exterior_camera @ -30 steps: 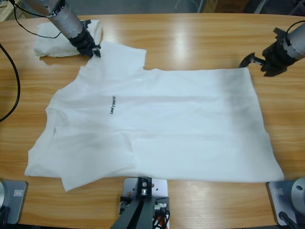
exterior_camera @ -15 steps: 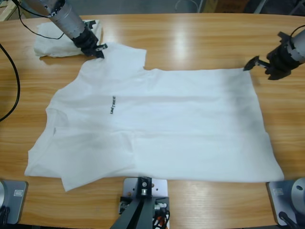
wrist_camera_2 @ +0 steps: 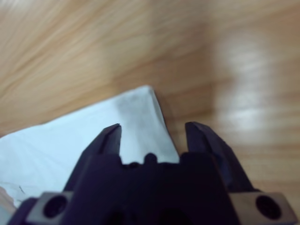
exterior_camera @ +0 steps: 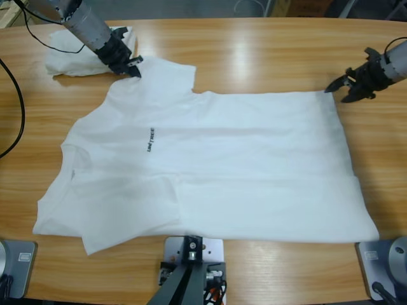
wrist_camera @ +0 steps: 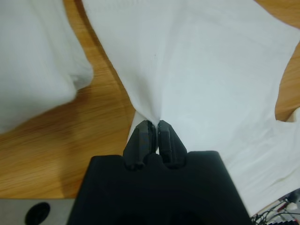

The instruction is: Fold clothes

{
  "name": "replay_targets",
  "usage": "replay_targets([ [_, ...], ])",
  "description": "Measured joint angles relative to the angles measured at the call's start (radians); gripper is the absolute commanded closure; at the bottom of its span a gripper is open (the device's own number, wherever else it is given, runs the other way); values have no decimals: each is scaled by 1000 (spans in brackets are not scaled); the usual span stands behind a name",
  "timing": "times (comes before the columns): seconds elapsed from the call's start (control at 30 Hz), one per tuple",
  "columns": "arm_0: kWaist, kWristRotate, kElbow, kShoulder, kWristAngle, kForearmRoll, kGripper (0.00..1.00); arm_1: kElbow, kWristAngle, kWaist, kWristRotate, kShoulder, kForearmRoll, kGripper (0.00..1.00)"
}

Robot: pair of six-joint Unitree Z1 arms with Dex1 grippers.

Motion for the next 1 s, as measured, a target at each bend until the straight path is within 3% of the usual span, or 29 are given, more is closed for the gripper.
replay_targets([
  [0.03,1,0,0,0,0,0,1000,-1,7,-1,-5,10,-6,515],
  [0.2,2,0,0,0,-1,0,1000,-7,35,-2,-22,22,-37,540],
  [0.33,7,1,0,0,-17,0,1000,-7,61,-2,-39,37,-88,983],
  [1.0,10,5,0,0,-34,0,1000,3,70,-3,-91,49,-103,1000],
])
